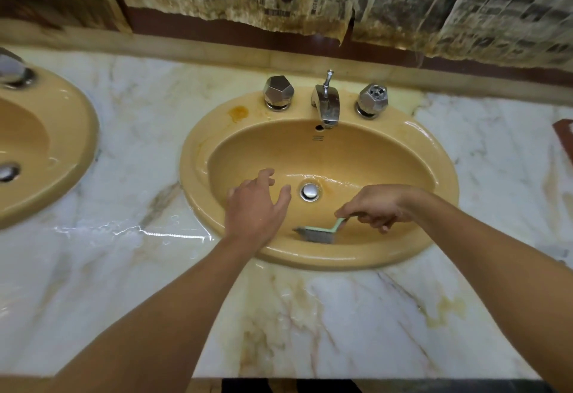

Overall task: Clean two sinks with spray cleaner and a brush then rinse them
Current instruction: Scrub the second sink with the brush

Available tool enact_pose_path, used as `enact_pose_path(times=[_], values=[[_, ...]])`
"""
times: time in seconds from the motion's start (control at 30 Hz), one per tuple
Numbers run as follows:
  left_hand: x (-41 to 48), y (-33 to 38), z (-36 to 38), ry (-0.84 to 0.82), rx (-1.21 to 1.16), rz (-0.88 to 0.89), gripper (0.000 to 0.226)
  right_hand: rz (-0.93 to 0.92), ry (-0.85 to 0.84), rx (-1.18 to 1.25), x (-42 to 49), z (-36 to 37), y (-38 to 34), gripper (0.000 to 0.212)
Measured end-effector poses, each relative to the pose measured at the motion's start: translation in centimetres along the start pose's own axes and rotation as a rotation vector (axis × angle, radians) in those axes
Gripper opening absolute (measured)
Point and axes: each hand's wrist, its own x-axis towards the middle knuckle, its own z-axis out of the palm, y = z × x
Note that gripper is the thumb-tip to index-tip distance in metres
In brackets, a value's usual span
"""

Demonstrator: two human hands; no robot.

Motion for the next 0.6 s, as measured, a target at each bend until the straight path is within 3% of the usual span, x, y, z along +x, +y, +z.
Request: enact_pose_path(times=[0.1, 0.13, 0.23, 0.27, 0.37, 0.4, 0.5, 0.53, 0.6], values=[[1.2, -2.6, -2.0, 0.010, 0.216, 0.025, 0.053, 0.112, 0.262, -0.408, -1.4, -2.2, 0.7, 0.032], [1.4, -3.4, -2.4, 0.011, 0.301, 0.040, 0.054, 0.101, 0.280, -0.421, -1.5, -2.5, 0.9, 0.033], [1.2, -4.6, -2.3, 0.076, 0.366, 0.102, 0.057, 0.019, 0.100, -0.188, -2.3, -2.3, 0.6, 0.025], [1.2, -4.7, -2.2, 0.099, 0.363, 0.134, 0.058, 0.028, 0.118, -0.198, -2.5, -2.1, 0.7, 0.025], [1.7, -5.0, -2.1, 0.110, 0.366, 0.177, 0.064, 0.090, 0.423, -0.378, -2.1, -1.6, 1.1, 0.031], [1.9, -5.1, -2.2, 0.106, 0.363, 0.166, 0.066, 0.062, 0.395, -0.351, -1.7, -1.1, 1.0, 0.032], [2.5, -5.5, -2.4, 0.121, 0.329, 0.098, 0.072, -0.088, 0.095, -0.045, -1.3, 0.7, -0.4, 0.026], [2.7, -5.6, -2.4, 0.132, 0.315, 0.072, 0.073, -0.088, 0.096, -0.045, -1.0, 1.1, -0.7, 0.026], [3.1, -5.6, -2.6, 0.153, 0.256, 0.020, 0.071, -0.020, 0.308, -0.199, -0.2, 1.6, -0.5, 0.029]])
